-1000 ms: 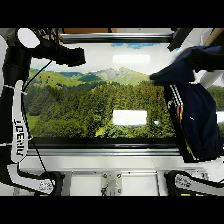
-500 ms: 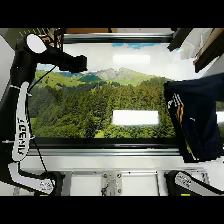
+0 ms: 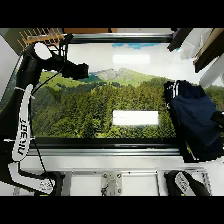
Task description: Fold the clothes and pants, and hang the long-sleeved shirts on hangers.
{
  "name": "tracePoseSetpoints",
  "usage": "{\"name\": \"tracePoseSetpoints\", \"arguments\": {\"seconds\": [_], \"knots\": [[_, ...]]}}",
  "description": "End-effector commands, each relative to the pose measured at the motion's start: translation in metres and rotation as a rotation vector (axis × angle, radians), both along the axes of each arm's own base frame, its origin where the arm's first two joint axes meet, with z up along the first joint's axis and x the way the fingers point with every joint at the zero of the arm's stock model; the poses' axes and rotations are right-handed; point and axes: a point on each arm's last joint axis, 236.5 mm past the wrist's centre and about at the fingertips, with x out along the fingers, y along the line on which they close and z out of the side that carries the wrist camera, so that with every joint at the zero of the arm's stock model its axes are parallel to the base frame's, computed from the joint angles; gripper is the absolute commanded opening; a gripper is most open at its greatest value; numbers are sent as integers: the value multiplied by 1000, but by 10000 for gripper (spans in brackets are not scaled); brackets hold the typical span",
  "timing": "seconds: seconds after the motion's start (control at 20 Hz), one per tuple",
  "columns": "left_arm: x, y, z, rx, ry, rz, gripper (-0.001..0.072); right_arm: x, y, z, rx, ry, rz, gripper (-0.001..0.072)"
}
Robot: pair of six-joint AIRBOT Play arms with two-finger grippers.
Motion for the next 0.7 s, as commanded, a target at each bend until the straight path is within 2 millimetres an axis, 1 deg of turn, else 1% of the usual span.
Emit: {"name": "tracePoseSetpoints", "arguments": {"seconds": [0.0,0.05,0.1,0.15,0.2,0.25,0.3,0.35,0.4,0.5,0.6,0.65], "knots": [[0,0,-2,3,2,-2,10,-35,13,-23,30,105,-21,413],[0,0,-2,3,2,-2,10,-41,15,-22,39,125,-22,700],[0,0,-2,2,2,-2,10,-39,14,-17,30,113,-20,705],[0,0,-1,2,2,-2,10,-32,11,-9,10,75,-10,705],[0,0,-1,2,0,-2,10,-19,12,4,-12,13,32,706],[1,0,1,0,-10,1,10,-4,17,17,-30,-57,83,705],[2,0,7,-4,-26,4,10,11,27,30,-35,-132,129,705],[0,-4,15,-6,-45,-1,10,28,44,41,-23,-214,175,705],[-4,-7,23,-9,-62,-10,10,43,68,49,7,-280,250,705],[-14,-15,37,-22,-106,-14,10,65,121,56,87,-353,418,705],[-30,-26,37,-35,-133,-16,10,84,176,60,167,-416,552,705],[-39,-29,35,-39,-137,-17,10,90,198,62,188,-437,607,705]]}}
